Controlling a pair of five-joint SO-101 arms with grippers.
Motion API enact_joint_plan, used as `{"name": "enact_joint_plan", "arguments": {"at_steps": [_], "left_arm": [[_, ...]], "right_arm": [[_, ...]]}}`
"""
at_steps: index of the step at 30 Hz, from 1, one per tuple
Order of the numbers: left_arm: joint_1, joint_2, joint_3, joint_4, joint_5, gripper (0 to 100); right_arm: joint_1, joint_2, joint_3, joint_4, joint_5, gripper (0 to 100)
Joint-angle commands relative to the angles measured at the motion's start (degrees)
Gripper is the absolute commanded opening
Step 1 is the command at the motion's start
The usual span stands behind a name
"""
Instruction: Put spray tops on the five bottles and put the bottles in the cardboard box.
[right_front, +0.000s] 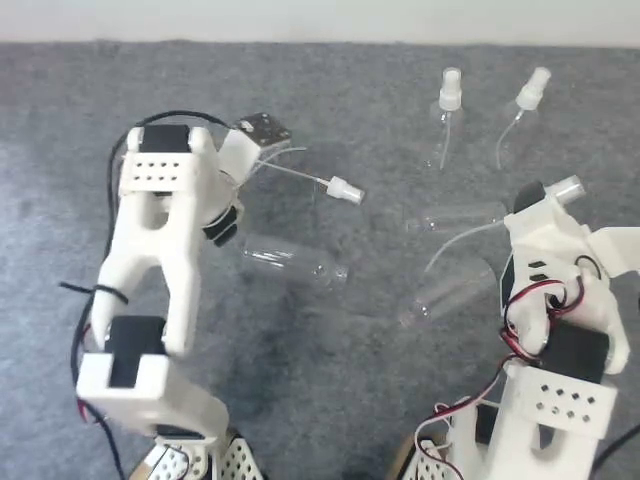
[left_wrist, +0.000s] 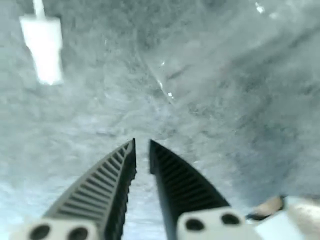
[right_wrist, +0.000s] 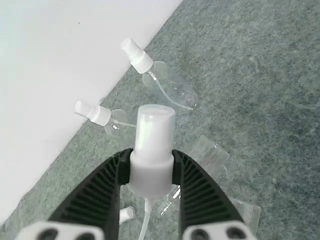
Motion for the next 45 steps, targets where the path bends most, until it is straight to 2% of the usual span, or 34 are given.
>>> {"name": "enact_joint_plan", "arguments": {"at_steps": [1,5,10,14,22,34,39,45], "left_arm": [[0.53,-4.22,-0.31,0.53,-9.49,13],[0.79,-4.22,-0.31,0.53,-20.48,20],[1.41,-4.57,-0.57,0.26,-34.46,23],[3.78,-4.13,-0.66,-0.26,-40.09,25],[11.6,-1.14,-0.4,-8.7,-40.53,28],[16.18,7.47,-0.66,-9.85,-40.53,28],[18.55,11.08,-0.48,-15.38,-35.25,28],[21.63,13.89,-0.75,-15.91,-34.02,28]], "right_arm": [[-0.4,-1.01,-0.62,-1.36,-0.18,0.6],[-0.22,-1.01,-0.62,-1.36,-0.18,0.6],[-0.22,-1.01,-0.62,-1.36,0.09,0.6],[-0.22,-1.01,-0.62,-1.45,1.67,0.6],[-0.22,-1.54,-0.62,-1.45,1.85,0.6],[-0.31,-1.54,-0.7,-1.45,1.93,0.6],[-0.31,-1.54,-0.7,-1.45,1.93,0.6],[-0.22,-1.54,-0.7,-1.45,1.93,0.6]]}}
